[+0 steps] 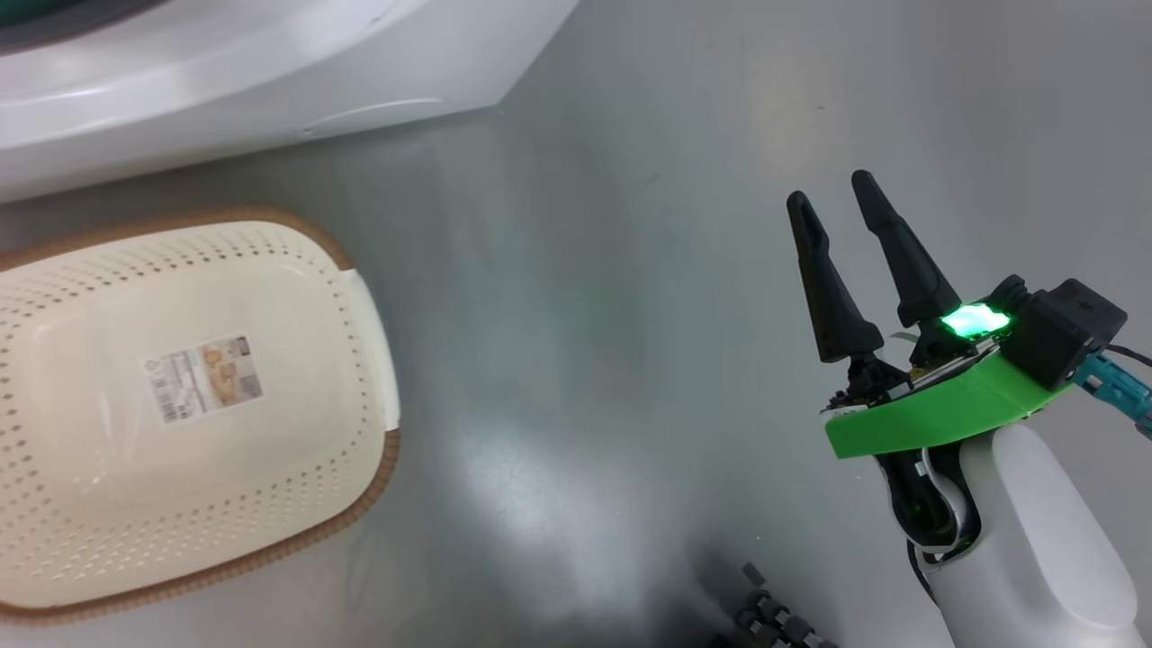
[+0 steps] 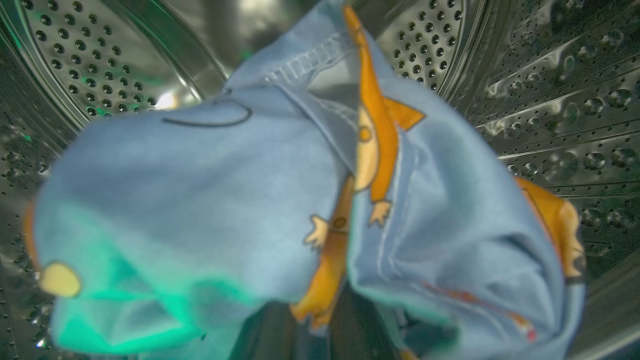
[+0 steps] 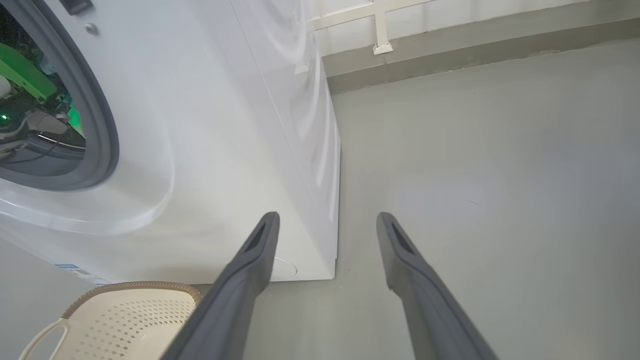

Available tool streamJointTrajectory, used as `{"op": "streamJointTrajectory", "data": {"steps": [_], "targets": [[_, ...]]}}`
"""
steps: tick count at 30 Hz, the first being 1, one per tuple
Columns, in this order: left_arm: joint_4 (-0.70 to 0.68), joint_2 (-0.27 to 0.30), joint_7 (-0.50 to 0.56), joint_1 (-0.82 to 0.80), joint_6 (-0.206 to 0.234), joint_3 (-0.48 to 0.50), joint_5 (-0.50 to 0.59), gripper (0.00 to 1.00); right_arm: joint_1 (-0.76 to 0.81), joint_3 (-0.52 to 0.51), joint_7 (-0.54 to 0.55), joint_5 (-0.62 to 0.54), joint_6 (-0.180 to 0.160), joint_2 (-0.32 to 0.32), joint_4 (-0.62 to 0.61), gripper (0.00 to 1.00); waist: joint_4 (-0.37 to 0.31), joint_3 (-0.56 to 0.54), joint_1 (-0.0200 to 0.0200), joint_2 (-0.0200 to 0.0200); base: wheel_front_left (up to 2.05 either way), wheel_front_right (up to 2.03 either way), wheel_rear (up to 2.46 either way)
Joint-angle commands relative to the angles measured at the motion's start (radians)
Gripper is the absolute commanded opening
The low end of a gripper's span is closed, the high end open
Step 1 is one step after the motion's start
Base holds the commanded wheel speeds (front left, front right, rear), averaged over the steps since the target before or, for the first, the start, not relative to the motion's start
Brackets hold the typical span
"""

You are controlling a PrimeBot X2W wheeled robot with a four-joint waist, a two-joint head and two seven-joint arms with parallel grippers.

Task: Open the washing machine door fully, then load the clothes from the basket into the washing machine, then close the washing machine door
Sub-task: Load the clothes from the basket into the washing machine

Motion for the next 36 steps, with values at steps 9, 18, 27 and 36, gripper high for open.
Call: {"op": "streamJointTrajectory", "data": {"steps": [9, 18, 27, 36], "targets": [[-0.081, 0.049, -0.013, -0.027, 0.056, 0.082, 0.052, 0.74, 0.015, 0.016, -0.005, 0.011, 0.002, -0.003, -0.021, 1.00, -0.030, 0.033, 0.0000, 0.0000, 0.00, 0.00, 0.00], [0.058, 0.018, -0.013, -0.012, 0.024, 0.063, 0.058, 1.00, 0.010, 0.021, -0.005, 0.008, 0.002, -0.005, -0.017, 1.00, -0.001, 0.006, 0.0000, 0.0000, 0.00, 0.00, 0.00], [0.029, 0.005, -0.013, 0.078, 0.000, 0.084, 0.051, 1.00, 0.014, 0.016, -0.005, 0.007, 0.002, -0.012, -0.010, 1.00, 0.027, -0.041, 0.0000, 0.0000, 0.00, 0.00, 0.00], [-0.081, 0.010, -0.013, 0.206, -0.023, 0.086, 0.082, 1.00, 0.021, 0.008, -0.005, 0.005, 0.002, -0.023, -0.008, 1.00, 0.065, -0.086, 0.0000, 0.0000, 0.00, 0.00, 0.00]]}}
